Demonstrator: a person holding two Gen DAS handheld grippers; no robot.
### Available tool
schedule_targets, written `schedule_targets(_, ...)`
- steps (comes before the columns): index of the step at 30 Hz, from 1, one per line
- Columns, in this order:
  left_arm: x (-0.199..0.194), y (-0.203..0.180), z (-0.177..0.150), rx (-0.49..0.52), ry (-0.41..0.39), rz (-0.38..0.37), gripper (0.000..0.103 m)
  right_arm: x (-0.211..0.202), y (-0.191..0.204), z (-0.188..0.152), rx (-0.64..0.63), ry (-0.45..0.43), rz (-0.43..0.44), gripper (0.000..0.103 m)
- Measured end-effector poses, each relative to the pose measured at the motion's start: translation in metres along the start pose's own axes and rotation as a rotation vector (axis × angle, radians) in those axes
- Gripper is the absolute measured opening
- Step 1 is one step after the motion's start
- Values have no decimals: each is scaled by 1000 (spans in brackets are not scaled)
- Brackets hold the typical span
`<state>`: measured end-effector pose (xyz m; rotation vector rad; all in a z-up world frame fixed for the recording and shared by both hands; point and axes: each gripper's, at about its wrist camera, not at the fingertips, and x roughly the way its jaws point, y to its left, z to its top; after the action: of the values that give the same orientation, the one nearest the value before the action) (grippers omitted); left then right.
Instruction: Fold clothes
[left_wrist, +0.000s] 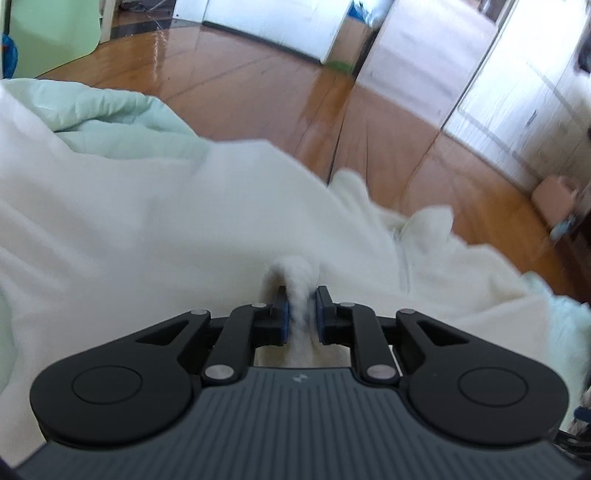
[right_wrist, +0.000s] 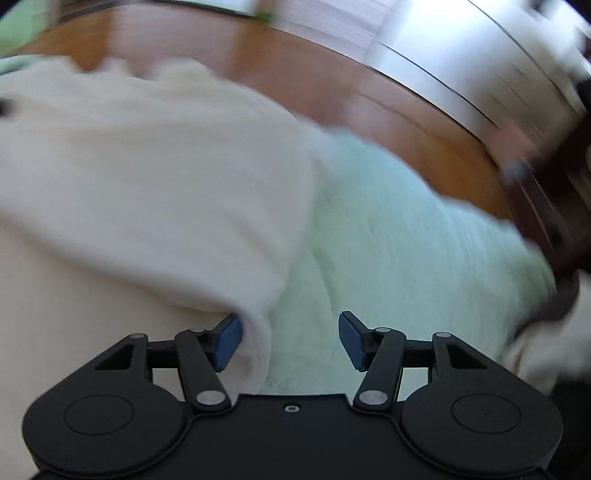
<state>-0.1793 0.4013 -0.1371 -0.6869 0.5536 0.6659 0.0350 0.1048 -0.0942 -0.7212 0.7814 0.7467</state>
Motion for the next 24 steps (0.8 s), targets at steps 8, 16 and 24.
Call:
schedule_targets(8, 11, 8, -13, -49, 116, -27, 20, -77, -18, 130, -85, 66, 118, 67)
schedule_targets(16, 32, 5, 11, 14, 64, -3, 64, 31, -43, 164, 42, 76, 16, 67)
schedule_targets(24, 36, -15, -12, 168, -22, 24, 21, 145, -85, 88, 589, 74, 77, 10)
